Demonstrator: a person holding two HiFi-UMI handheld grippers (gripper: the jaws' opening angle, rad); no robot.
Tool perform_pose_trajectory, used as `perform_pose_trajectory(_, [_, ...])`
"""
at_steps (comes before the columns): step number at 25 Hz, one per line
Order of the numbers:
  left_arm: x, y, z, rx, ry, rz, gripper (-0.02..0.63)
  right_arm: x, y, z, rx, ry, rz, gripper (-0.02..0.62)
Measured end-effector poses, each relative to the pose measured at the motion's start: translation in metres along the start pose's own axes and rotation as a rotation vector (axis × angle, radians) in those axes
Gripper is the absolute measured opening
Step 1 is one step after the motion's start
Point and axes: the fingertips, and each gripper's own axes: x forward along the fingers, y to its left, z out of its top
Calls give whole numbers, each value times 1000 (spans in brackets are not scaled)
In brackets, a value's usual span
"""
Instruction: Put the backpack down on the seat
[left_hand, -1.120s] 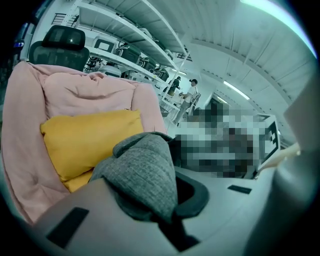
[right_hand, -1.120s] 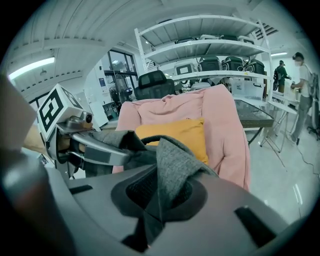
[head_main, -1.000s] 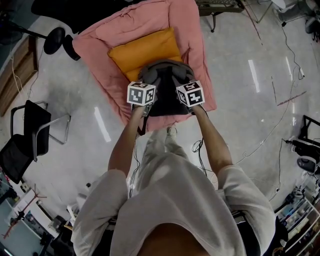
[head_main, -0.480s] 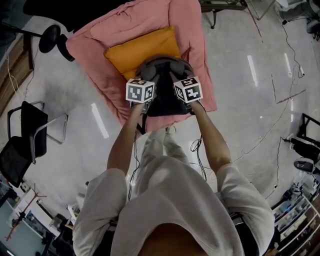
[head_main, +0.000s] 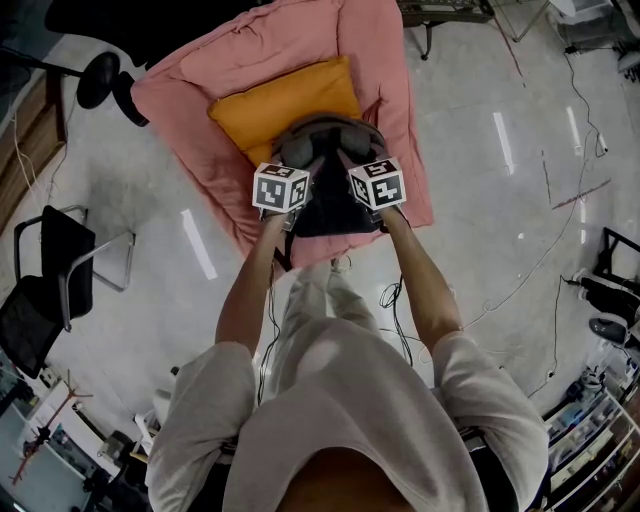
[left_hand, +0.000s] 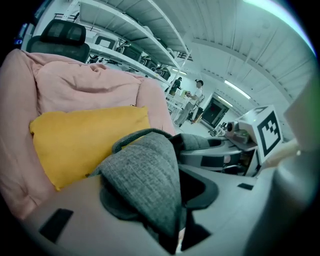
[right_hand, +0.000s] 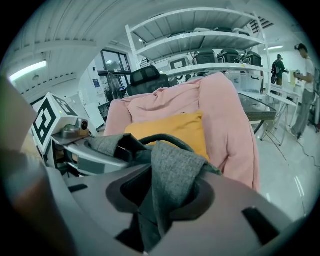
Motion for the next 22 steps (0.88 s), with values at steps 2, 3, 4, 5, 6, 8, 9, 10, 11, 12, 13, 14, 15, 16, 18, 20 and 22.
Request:
perform_pose_trajectory(2, [0, -1, -3, 2, 5, 0, 215, 0, 2, -3, -2, 6, 6, 165])
perform_pose_trajectory(3, [0, -1, -5, 4, 8, 4, 236, 1, 4, -5, -4, 8, 10, 220])
perform_pose_trajectory(4, [-1, -1, -6, 7, 11, 13, 250, 0, 5, -6, -6, 8, 10, 275])
perform_pose_trajectory(5, [-2, 0, -8, 12, 15, 25, 259, 0, 5, -6, -7, 5, 5, 299])
perform_pose_trajectory(6, [-3, 0, -11, 16, 20, 37, 269, -1, 4, -7, -5, 3, -2, 324])
perform_pose_trajectory(8, [-5, 1, -16, 19, 29, 54, 282, -3, 2, -10, 1, 4, -9, 374])
perform_pose_trajectory(9, [-6, 2, -20, 18, 30, 61, 285, -5, 3, -12, 1, 5, -10, 393])
perform_pose_trajectory(10, [-8, 2, -23, 14, 31, 67, 288, -6, 3, -14, -1, 5, -11, 396])
perform_pose_trajectory(11, [-10, 2, -27, 8, 31, 73, 290, -8, 4, -15, -3, 3, -12, 396])
perform_pose_trajectory(12, [-12, 3, -31, 1, 32, 79, 293, -10, 5, -16, -6, -1, -13, 397])
perform_pose_trajectory(13, [-14, 3, -35, -6, 30, 85, 295, -13, 5, -17, -8, -6, -16, 396])
perform_pose_trajectory(14, [-17, 4, -38, -12, 27, 92, 295, -15, 6, -17, -12, -12, -21, 396])
perform_pose_trajectory(15, [-20, 4, -40, -17, 20, 98, 295, -19, 6, -17, -18, -18, -28, 396])
perform_pose_trajectory(16, [-25, 5, -41, -21, 12, 105, 295, -22, 6, -16, -23, -25, -35, 396])
perform_pose_trajectory(18, [-35, 4, -40, -24, -11, 120, 295, -30, 6, -13, -30, -42, -49, 396])
perform_pose_trajectory(20, [-45, 1, -37, -18, -38, 136, 295, -40, 6, -10, -35, -62, -63, 396])
perform_pose_trajectory(22, [-53, -2, -35, -3, -56, 152, 295, -50, 8, -6, -40, -83, -73, 391])
